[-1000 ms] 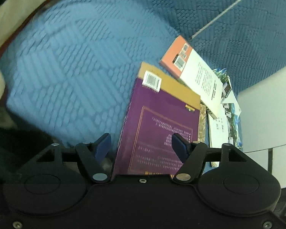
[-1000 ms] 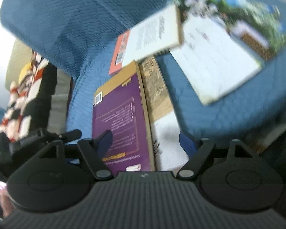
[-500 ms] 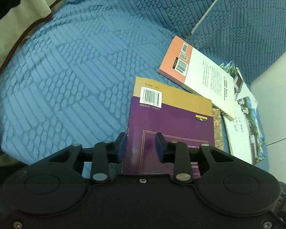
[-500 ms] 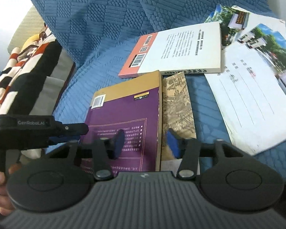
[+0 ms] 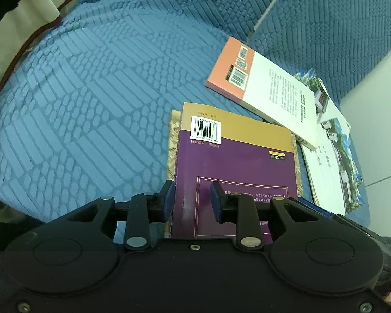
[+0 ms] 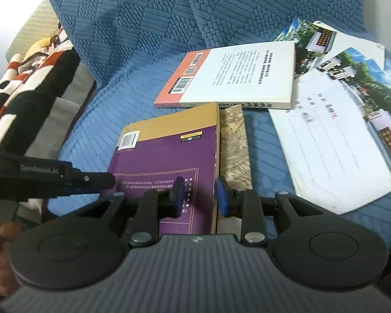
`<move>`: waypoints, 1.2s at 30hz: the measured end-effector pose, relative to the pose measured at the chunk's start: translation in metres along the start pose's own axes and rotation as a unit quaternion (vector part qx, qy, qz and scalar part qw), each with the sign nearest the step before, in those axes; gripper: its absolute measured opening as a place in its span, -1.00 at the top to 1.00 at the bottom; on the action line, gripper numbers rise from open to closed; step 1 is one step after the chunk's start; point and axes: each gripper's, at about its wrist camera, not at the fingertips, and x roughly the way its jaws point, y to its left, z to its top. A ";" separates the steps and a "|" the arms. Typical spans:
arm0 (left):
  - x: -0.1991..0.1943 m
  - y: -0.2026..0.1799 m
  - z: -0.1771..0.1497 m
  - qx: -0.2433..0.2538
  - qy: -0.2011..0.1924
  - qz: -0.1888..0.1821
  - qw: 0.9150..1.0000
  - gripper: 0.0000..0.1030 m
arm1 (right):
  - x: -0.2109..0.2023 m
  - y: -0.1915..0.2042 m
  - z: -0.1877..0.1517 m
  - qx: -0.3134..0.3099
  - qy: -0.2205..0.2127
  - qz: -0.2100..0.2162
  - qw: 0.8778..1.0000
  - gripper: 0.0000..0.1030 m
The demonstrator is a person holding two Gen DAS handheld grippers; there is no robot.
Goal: Organize objects
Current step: 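Raise the open left gripper and move it toward the white orange-banded book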
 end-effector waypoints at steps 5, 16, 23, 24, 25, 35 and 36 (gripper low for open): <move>-0.002 -0.003 -0.001 -0.008 0.016 -0.016 1.000 0.43 | -0.006 -0.010 -0.003 0.019 0.002 -0.009 1.000 0.49; -0.050 -0.024 0.005 0.032 -0.039 -0.035 0.998 0.42 | -0.037 -0.004 0.011 0.032 -0.030 -0.014 0.999 0.50; -0.093 -0.042 0.002 0.050 -0.077 -0.069 0.993 0.37 | -0.075 0.009 0.020 0.035 -0.053 -0.012 0.998 0.50; -0.099 -0.045 0.002 0.051 -0.081 -0.074 0.993 0.36 | -0.081 0.012 0.021 0.035 -0.057 -0.011 0.998 0.50; -0.104 -0.047 0.002 0.051 -0.085 -0.079 0.992 0.35 | -0.086 0.013 0.022 0.035 -0.061 -0.010 0.997 0.50; -0.154 -0.075 -0.002 0.076 -0.126 -0.106 0.983 0.26 | -0.138 0.024 0.028 0.029 -0.083 -0.018 0.996 0.50; -0.158 -0.077 -0.002 0.078 -0.130 -0.107 0.983 0.24 | -0.142 0.024 0.028 0.027 -0.085 -0.021 0.996 0.50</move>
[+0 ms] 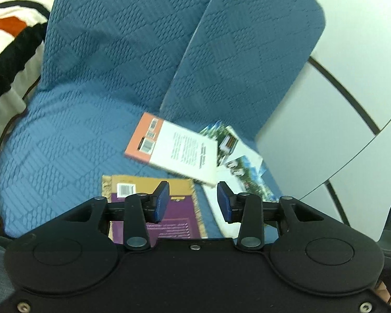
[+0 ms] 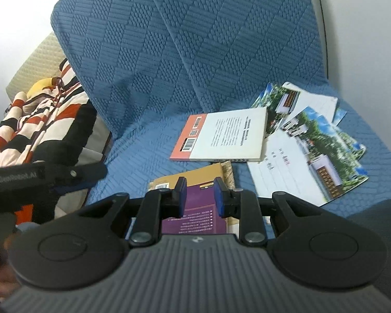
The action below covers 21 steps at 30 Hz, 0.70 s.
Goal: Organize objects
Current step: 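Raise the open left gripper and move it toward the white orange-banded book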
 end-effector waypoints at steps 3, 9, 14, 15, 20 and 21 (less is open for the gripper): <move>-0.003 -0.007 0.003 0.003 -0.010 -0.006 1.000 0.07 | -0.008 -0.003 0.002 0.000 -0.006 -0.006 1.000 0.48; 0.007 -0.016 0.005 0.018 -0.016 0.005 1.000 -0.48 | -0.008 -0.016 0.001 0.012 -0.014 -0.021 1.000 0.47; 0.020 -0.014 0.014 0.018 -0.026 0.028 0.999 -0.78 | 0.002 -0.025 0.002 0.010 -0.015 -0.038 0.999 0.18; 0.023 -0.013 0.017 0.017 -0.027 0.033 0.999 -0.83 | 0.005 -0.028 0.002 0.011 -0.017 -0.042 0.999 0.07; 0.045 -0.004 0.030 0.012 -0.037 0.037 0.999 -0.86 | 0.023 -0.040 0.006 0.012 -0.031 -0.044 0.998 -0.52; 0.050 -0.002 0.031 0.012 -0.039 0.041 0.998 -0.86 | 0.028 -0.044 0.006 0.021 -0.030 -0.045 0.998 -0.53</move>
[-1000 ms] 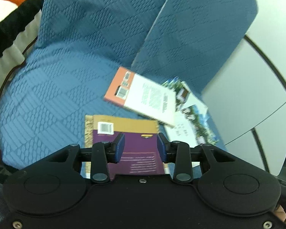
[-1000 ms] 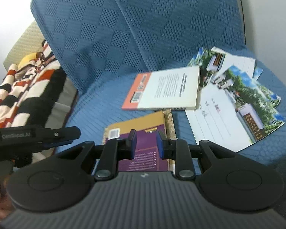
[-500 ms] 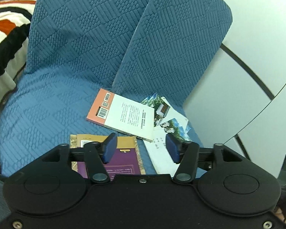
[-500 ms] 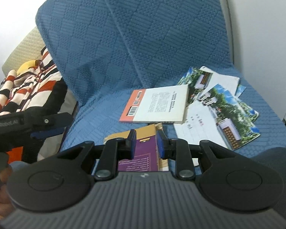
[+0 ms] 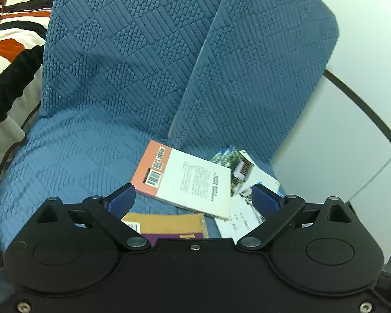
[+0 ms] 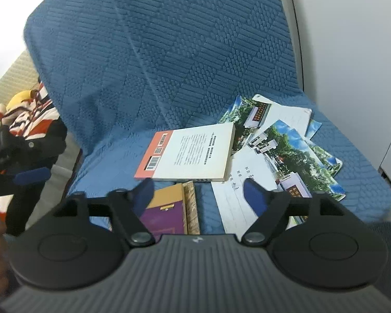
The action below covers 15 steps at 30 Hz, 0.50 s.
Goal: Organize objects
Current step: 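Raise the open left gripper and move it toward the white orange-banded book, then lower the open left gripper onto the white book's edge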
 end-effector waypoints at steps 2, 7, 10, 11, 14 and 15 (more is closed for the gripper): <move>0.011 0.005 0.001 -0.002 0.000 0.009 1.000 -0.86 | 0.011 -0.006 0.001 0.018 0.000 0.006 1.000 -0.53; 0.045 0.017 -0.001 -0.001 0.007 0.016 1.000 -0.86 | 0.039 -0.010 0.001 0.027 0.004 0.005 1.000 -0.53; 0.073 0.021 -0.001 -0.008 0.033 0.012 0.999 -0.85 | 0.054 -0.015 0.004 0.039 0.014 0.005 0.999 -0.53; 0.083 0.022 -0.001 -0.012 0.041 0.010 0.999 -0.85 | 0.059 -0.018 0.006 0.049 0.017 0.007 0.999 -0.53; 0.110 0.024 -0.001 -0.012 0.057 0.028 0.998 -0.83 | 0.072 -0.027 0.011 0.072 0.024 0.004 0.997 -0.53; 0.119 0.025 0.000 -0.011 0.064 0.033 0.997 -0.82 | 0.077 -0.030 0.014 0.084 0.029 0.002 0.996 -0.53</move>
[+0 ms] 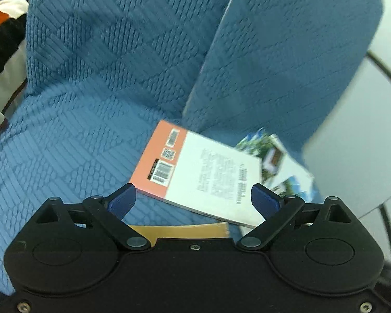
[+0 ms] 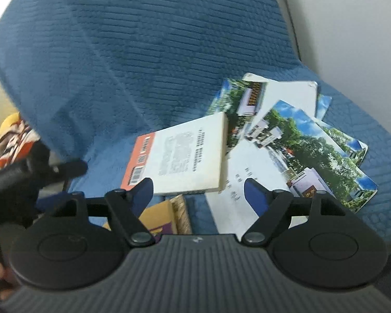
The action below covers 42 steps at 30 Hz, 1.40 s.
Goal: Organize objects
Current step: 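Lower the open left gripper onto the white book's edge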
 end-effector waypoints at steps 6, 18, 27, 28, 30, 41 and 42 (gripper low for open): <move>0.042 0.006 0.006 -0.004 0.034 0.014 0.999 -0.72 | 0.030 -0.016 0.013 0.027 0.015 -0.014 0.999 -0.52; 0.095 0.031 0.008 -0.061 0.107 -0.002 0.992 0.08 | 0.086 -0.028 0.021 0.027 0.061 -0.015 0.998 -0.51; 0.108 0.032 0.010 -0.096 0.113 -0.033 0.988 0.18 | 0.110 -0.027 0.025 0.026 0.081 -0.010 0.996 -0.52; 0.109 0.032 0.011 -0.099 0.113 -0.036 0.988 0.18 | 0.111 -0.026 0.026 0.029 0.081 -0.007 0.996 -0.52; 0.110 0.035 0.012 -0.115 0.114 -0.042 0.986 0.18 | 0.114 -0.025 0.027 0.036 0.085 0.003 0.996 -0.54; 0.113 0.050 0.014 -0.166 0.114 -0.060 0.978 0.24 | 0.121 -0.036 0.024 0.120 0.095 0.051 0.987 -0.59; 0.112 0.050 0.014 -0.170 0.116 -0.062 0.977 0.22 | 0.121 -0.039 0.023 0.131 0.096 0.057 0.985 -0.59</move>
